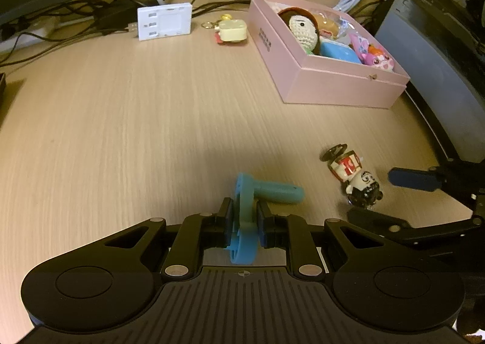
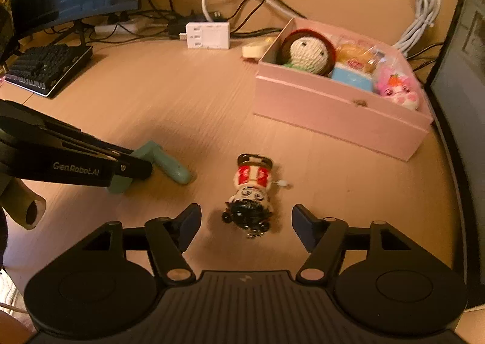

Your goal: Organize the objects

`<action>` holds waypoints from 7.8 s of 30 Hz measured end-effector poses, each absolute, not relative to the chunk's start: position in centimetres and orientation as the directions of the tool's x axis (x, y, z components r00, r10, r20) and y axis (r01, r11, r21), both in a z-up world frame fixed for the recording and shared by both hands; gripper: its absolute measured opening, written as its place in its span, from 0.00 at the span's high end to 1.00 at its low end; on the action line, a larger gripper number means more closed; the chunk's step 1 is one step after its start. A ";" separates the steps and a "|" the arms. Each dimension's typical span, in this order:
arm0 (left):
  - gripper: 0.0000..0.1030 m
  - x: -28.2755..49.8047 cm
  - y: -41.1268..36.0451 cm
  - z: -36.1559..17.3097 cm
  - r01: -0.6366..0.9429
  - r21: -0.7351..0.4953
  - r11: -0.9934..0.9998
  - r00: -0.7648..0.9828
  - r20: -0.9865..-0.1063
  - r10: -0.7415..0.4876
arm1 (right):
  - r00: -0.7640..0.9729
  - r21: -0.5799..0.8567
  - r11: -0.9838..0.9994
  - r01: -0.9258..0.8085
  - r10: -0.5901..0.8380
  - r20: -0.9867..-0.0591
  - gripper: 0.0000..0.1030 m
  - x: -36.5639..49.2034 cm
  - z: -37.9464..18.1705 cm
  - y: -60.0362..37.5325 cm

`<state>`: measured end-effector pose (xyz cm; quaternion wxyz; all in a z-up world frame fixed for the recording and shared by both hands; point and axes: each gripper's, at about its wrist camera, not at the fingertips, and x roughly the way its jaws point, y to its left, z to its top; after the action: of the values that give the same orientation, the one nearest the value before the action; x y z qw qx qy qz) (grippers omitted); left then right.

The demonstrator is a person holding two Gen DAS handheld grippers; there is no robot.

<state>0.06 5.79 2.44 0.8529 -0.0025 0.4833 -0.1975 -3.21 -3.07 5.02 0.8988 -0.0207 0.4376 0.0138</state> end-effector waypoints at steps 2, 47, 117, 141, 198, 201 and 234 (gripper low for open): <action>0.81 0.1 5.9 2.4 0.330 -0.201 0.922 0.456 -0.821 -0.342 | 0.617 -0.025 0.999 -0.029 -0.002 -0.787 0.30 -3.3 5.1 -3.2; 0.93 3.2 2.5 12.4 0.524 -0.302 0.796 0.507 -0.640 -0.577 | 0.721 0.125 0.978 0.168 -0.036 -0.692 0.70 -7.2 9.9 -10.7; 0.83 9.4 -1.0 18.7 0.495 -0.361 0.790 0.640 -0.464 -0.613 | 0.748 0.100 0.976 0.196 -0.083 -0.658 0.70 -8.1 10.8 -11.6; 0.84 -1.9 9.1 3.9 0.290 -0.421 0.859 0.391 -0.767 -0.508 | 0.828 0.074 0.972 0.223 -0.149 -0.541 0.54 7.0 13.5 -14.6; 0.75 14.1 8.2 4.9 0.513 -0.051 0.857 0.458 -0.828 -0.323 | 0.694 0.026 0.997 0.075 -0.033 -0.719 0.26 0.0 8.0 -7.5; 0.75 10.5 10.0 4.6 0.422 -0.094 0.902 0.488 -0.815 -0.313 | 0.706 0.020 0.999 0.034 -0.010 -0.708 0.26 1.8 8.9 -6.7; 0.76 0.8 22.8 6.5 0.365 -0.307 0.879 0.559 -0.683 -0.470 | 0.590 -0.210 0.969 -0.133 -0.093 -0.802 0.58 13.0 7.9 5.5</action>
<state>0.78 22.81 6.50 0.8804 -0.0651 0.4056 -0.2371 12.98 5.55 7.87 0.8829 -0.1247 0.4526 0.0114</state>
